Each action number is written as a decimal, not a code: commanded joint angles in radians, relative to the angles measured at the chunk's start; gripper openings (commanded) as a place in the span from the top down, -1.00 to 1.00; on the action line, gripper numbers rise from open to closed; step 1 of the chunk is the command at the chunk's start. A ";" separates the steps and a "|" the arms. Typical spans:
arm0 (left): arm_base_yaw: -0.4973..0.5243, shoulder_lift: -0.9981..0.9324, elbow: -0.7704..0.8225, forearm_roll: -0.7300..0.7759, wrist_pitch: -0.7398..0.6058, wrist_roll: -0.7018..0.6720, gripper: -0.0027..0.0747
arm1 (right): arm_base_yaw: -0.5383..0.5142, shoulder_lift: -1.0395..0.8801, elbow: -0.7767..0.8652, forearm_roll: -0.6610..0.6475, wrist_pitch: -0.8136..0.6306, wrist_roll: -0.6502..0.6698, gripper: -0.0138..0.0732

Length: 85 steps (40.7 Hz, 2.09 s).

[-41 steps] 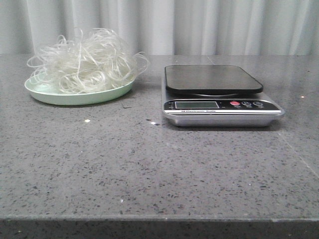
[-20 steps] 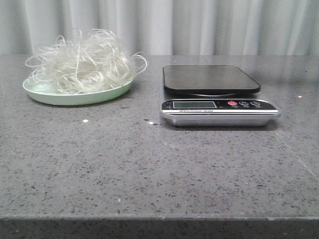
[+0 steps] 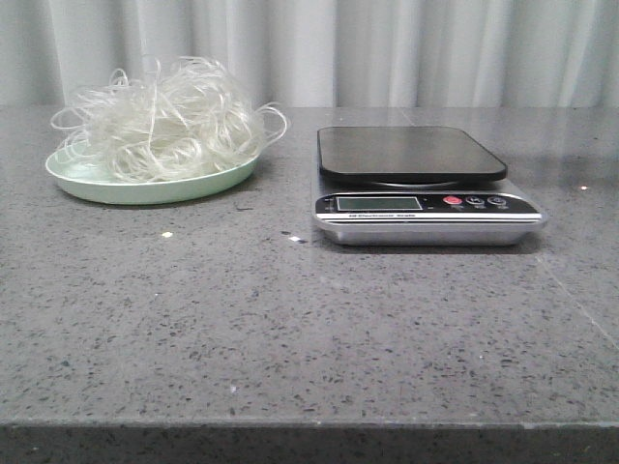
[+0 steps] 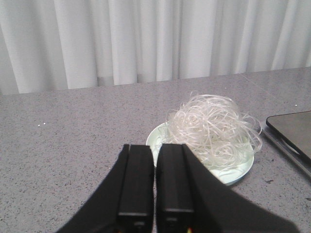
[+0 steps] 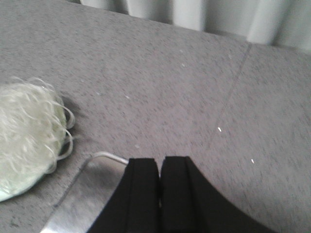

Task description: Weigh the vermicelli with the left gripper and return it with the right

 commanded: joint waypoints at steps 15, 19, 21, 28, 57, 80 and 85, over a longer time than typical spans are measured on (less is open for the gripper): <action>0.001 0.009 -0.027 -0.001 -0.083 -0.011 0.58 | -0.009 -0.401 0.520 0.008 -0.448 0.002 0.33; 0.001 0.009 -0.027 -0.001 -0.083 -0.011 0.58 | -0.009 -0.480 0.595 0.008 -0.478 0.002 0.33; 0.001 0.009 -0.027 -0.001 -0.083 -0.011 0.58 | -0.009 -0.526 0.629 0.008 -0.483 0.002 0.33; 0.001 0.009 -0.027 -0.001 -0.083 -0.011 0.58 | -0.009 -0.686 0.759 0.007 -0.520 0.001 0.33; 0.001 0.009 -0.027 -0.001 -0.083 -0.011 0.58 | -0.009 -1.103 0.940 -0.125 -0.369 0.000 0.33; 0.001 0.009 -0.027 -0.001 -0.083 -0.011 0.58 | -0.009 -1.103 0.940 -0.125 -0.361 0.000 0.33; 0.001 0.009 -0.027 -0.001 -0.083 -0.011 0.58 | -0.009 -1.103 0.940 -0.125 -0.361 0.000 0.33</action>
